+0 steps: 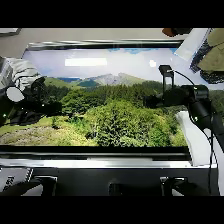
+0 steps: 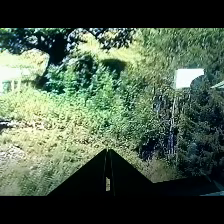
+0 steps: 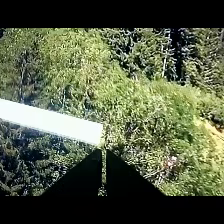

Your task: Fold the clothes and pants, and hang the long-sleeved shirts on hangers.

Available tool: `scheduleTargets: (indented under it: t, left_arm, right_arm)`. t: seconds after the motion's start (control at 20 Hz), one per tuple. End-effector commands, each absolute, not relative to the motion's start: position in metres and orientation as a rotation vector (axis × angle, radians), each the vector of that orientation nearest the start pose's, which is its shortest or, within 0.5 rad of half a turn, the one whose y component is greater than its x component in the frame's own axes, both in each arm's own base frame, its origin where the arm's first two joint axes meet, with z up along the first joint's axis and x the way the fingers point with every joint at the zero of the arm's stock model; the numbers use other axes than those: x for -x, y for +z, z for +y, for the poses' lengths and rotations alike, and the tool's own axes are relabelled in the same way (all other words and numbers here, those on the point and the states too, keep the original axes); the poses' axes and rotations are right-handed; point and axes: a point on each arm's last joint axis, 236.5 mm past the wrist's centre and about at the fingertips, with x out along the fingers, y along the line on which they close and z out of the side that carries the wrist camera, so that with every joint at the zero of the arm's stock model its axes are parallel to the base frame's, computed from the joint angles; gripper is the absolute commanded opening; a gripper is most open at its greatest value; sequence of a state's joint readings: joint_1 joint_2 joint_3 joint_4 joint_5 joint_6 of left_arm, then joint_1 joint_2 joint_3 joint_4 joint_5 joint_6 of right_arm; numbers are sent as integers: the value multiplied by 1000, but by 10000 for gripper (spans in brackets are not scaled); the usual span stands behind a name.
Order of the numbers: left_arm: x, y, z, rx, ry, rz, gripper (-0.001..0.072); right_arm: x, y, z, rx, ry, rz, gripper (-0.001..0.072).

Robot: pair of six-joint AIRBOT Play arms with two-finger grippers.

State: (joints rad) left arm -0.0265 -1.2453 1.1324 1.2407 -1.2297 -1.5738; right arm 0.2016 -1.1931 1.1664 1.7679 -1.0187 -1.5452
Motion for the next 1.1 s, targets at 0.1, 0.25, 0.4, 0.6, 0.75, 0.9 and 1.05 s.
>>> scheduleTargets:
  t: [0.1, 0.25, 0.4, 0.6, 0.75, 0.9, 1.05]
  left_arm:
    - [-358, 19, -82, 287, -209, 1334, 20]
    - [-358, 19, -82, 287, -209, 1334, 20]
    - [-358, 19, -82, 287, -209, 1334, 21]
    - [-358, 19, -82, 287, -209, 1334, 20]
    - [-358, 19, -82, 290, -210, 1333, 20]
    - [-359, 18, -81, 281, -208, 1332, 22]
    - [-360, 13, -74, 282, -168, 1339, 720]
  right_arm:
    - [-395, 62, 122, -99, 268, 1062, 84]
    - [-395, 62, 122, -99, 268, 1062, 84]
    - [-395, 62, 122, -99, 268, 1062, 84]
    - [-397, 63, 122, -101, 268, 1054, 84]
    - [-401, 66, 122, -103, 267, 1031, 84]
    - [-401, 66, 122, -103, 267, 1031, 84]
    - [-404, 67, 122, -106, 266, 1018, 84]
